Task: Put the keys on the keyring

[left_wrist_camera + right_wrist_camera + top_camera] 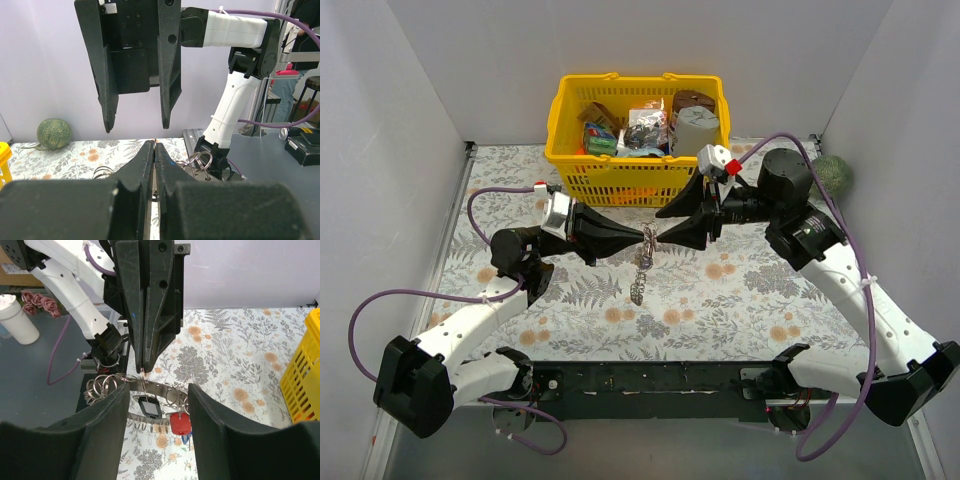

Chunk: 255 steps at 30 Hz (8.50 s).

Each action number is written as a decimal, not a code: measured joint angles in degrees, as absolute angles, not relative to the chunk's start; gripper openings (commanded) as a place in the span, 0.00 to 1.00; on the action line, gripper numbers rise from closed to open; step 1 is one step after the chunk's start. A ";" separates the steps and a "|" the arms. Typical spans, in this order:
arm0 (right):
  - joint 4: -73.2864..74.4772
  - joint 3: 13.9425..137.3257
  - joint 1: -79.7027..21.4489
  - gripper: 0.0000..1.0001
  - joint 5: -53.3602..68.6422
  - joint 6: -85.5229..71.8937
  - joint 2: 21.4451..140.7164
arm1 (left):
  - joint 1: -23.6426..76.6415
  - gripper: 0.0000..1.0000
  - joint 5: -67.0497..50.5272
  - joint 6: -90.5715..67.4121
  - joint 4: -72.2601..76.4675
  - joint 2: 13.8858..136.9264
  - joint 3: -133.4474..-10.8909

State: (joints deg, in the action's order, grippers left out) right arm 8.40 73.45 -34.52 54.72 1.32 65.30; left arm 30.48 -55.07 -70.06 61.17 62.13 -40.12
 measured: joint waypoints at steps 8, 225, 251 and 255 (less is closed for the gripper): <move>3.95 73.28 -36.07 0.52 56.34 -3.01 66.17 | 30.48 0.00 -55.07 -70.11 61.30 62.13 -40.12; 14.46 73.28 -35.53 0.01 59.24 4.05 70.81 | 30.55 0.00 -54.04 -81.17 75.09 69.08 -40.25; 20.84 74.13 -37.93 0.35 48.69 8.43 69.60 | 30.59 0.00 -54.63 -81.84 75.24 69.12 -40.25; 22.44 75.61 -37.89 0.46 46.39 9.72 68.01 | 30.59 0.00 -54.85 -81.82 75.24 69.12 -40.25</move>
State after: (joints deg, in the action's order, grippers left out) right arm 22.44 75.61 -37.89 46.39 9.72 68.01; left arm 30.59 -54.85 -81.82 75.24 69.12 -40.25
